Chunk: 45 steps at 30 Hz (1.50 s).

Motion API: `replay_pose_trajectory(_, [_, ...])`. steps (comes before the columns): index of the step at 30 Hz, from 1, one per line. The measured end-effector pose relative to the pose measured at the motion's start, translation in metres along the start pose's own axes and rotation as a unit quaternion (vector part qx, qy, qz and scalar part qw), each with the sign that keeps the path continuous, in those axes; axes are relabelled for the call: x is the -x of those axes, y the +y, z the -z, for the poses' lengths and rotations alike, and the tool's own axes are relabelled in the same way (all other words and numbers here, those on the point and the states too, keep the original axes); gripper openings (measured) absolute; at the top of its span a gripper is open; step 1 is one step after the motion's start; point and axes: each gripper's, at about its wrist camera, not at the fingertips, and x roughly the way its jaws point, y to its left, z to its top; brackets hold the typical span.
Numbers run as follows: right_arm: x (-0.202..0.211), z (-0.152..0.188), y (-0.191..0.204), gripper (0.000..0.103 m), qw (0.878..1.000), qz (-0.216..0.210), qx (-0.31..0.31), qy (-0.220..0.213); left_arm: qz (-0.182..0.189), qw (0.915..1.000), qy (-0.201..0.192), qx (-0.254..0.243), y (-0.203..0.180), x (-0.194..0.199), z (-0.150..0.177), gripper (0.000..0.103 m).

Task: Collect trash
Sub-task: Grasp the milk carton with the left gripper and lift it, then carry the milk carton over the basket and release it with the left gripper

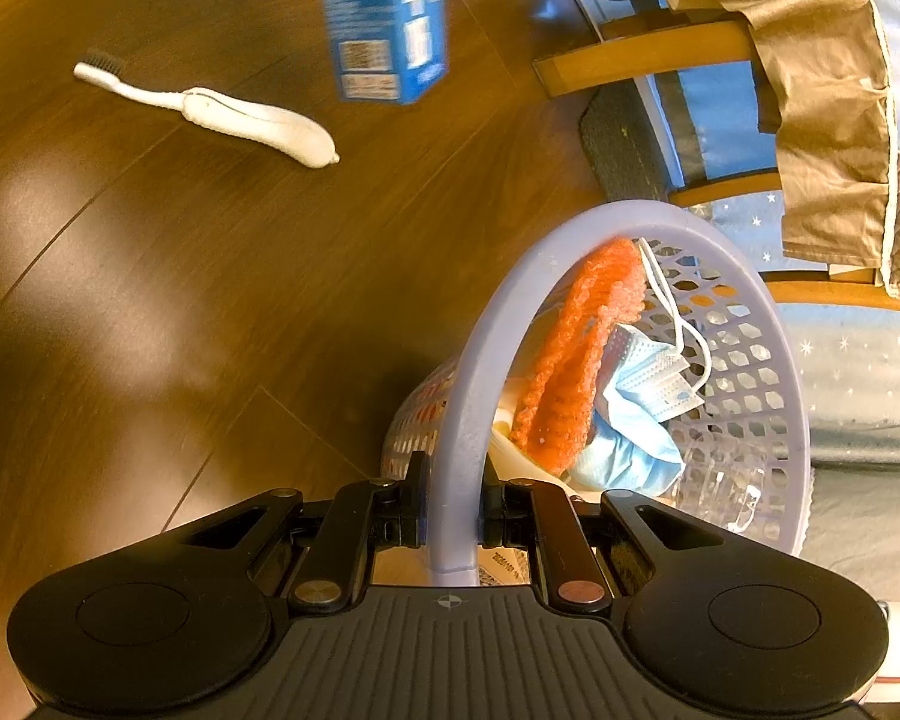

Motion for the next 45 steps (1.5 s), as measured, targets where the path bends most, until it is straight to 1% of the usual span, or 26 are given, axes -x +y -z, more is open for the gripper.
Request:
replay_pose_trajectory(6, [0.000,0.000,0.000,0.010,1.000,-0.001,0.002,0.002,-0.008,0.9995,-0.029,0.006,0.001,0.036,-0.017,0.045])
replay_pose_trajectory(14, [0.001,0.000,-0.001,0.010,1.000,-0.003,0.003,0.000,-0.017,0.9978,-0.064,0.001,-0.004,0.077,-0.039,0.045])
replay_pose_trajectory(22, [0.000,0.000,-0.001,0.010,1.000,-0.003,0.003,0.000,-0.026,0.9936,-0.110,0.004,-0.002,0.115,-0.067,0.045])
replay_pose_trajectory(26, [0.000,0.000,-0.001,0.010,1.000,-0.004,0.003,0.000,-0.026,0.9911,-0.131,-0.007,-0.007,0.129,-0.085,0.045])
replay_pose_trajectory(32, [0.002,0.000,-0.001,0.010,1.000,-0.005,0.001,-0.002,-0.019,0.9866,-0.160,-0.027,-0.018,0.140,-0.113,0.045])
replay_pose_trajectory(37, [0.003,0.001,-0.002,0.010,1.000,-0.006,0.000,-0.004,-0.007,0.9823,-0.180,-0.052,-0.032,0.141,-0.140,0.045])
replay_pose_trajectory(42, [0.004,0.001,-0.002,0.010,1.000,-0.006,-0.003,-0.004,0.016,0.9755,-0.209,-0.066,-0.047,0.133,-0.166,0.046])
replay_pose_trajectory(43, [0.004,0.001,-0.002,0.010,1.000,-0.006,-0.003,-0.004,0.023,0.9744,-0.214,-0.065,-0.050,0.129,-0.170,0.055])
replay_pose_trajectory(44, [0.004,0.001,-0.002,0.010,1.000,-0.007,-0.003,-0.004,0.030,0.9741,-0.214,-0.068,-0.053,0.122,-0.175,0.073])
replay_pose_trajectory(45, [0.004,0.001,-0.002,0.010,1.000,-0.007,-0.004,-0.004,0.028,0.9735,-0.216,-0.069,-0.055,0.117,-0.178,0.077])
